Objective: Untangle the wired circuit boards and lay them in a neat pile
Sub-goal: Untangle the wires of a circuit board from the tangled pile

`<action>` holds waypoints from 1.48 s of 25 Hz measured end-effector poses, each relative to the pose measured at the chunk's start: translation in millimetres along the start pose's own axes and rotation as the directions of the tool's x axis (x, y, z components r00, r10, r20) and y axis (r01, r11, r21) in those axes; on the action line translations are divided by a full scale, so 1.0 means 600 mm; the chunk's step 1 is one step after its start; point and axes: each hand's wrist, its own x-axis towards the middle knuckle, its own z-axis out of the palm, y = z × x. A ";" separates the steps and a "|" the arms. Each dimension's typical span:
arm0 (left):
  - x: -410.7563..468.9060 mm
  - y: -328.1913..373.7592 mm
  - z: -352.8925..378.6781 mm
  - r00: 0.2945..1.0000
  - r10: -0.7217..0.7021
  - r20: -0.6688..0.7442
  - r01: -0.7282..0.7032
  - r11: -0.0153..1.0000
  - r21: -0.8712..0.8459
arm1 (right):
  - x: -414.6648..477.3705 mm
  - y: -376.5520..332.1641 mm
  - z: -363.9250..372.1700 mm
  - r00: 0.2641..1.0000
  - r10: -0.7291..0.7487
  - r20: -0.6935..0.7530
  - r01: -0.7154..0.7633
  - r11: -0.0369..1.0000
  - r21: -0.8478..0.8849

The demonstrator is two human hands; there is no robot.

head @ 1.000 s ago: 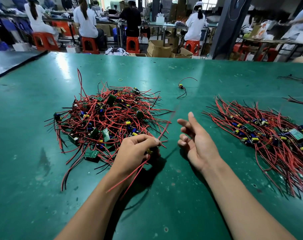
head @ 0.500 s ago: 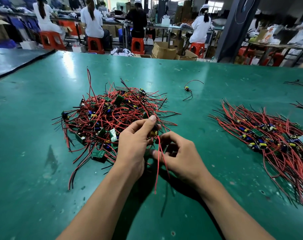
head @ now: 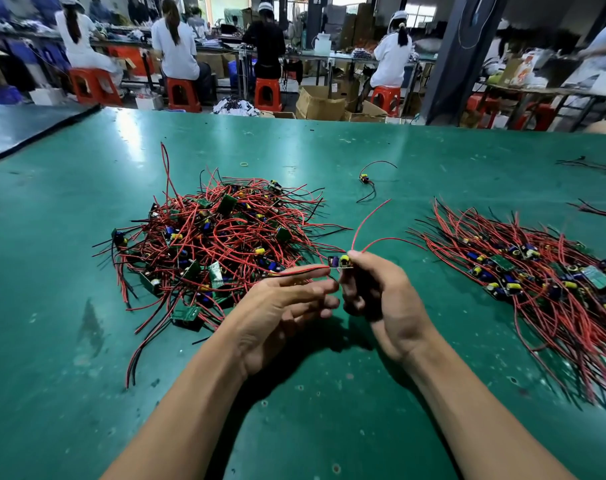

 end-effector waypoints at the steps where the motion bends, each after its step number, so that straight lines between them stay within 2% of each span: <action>1: -0.001 0.000 0.000 0.998 -0.055 0.027 0.055 0.998 0.010 | -0.003 -0.003 -0.005 0.997 0.059 0.053 -0.061 0.998 0.030; 3: -0.004 0.002 0.005 0.985 -0.154 0.081 0.151 0.987 0.046 | -0.008 -0.007 -0.009 0.973 0.154 0.171 -0.163 0.986 0.043; 5: -0.003 0.002 0.010 0.980 -0.182 0.084 0.174 0.980 0.096 | -0.008 -0.004 -0.013 0.960 0.168 0.223 -0.167 0.986 -0.024; 10: -0.003 -0.005 0.003 0.998 -0.063 0.027 0.063 0.998 -0.004 | -0.001 0.003 -0.013 0.978 0.117 0.175 -0.101 0.990 -0.097; 16: 0.002 -0.015 0.008 0.989 0.077 -0.124 -0.072 0.996 0.045 | -0.002 0.006 -0.020 0.986 0.082 0.146 -0.053 0.981 -0.189; 22: 0.001 -0.015 0.004 0.997 0.044 -0.064 -0.033 0.987 0.155 | 0.005 0.008 -0.018 0.996 0.093 -0.003 -0.093 0.986 -0.140; 25: -0.001 -0.009 0.003 1.000 0.004 -0.021 0.000 0.985 0.175 | 0.005 0.009 -0.016 0.991 0.124 0.046 -0.123 0.992 -0.043; 30: 0.001 -0.009 0.005 0.999 -0.024 -0.030 0.028 0.987 0.158 | 0.003 0.017 -0.017 0.983 0.122 0.134 -0.123 0.992 0.000; 37: -0.005 -0.012 0.013 0.994 0.058 -0.091 -0.033 0.967 0.253 | 0.003 0.016 -0.023 0.960 0.163 0.227 -0.151 0.986 -0.071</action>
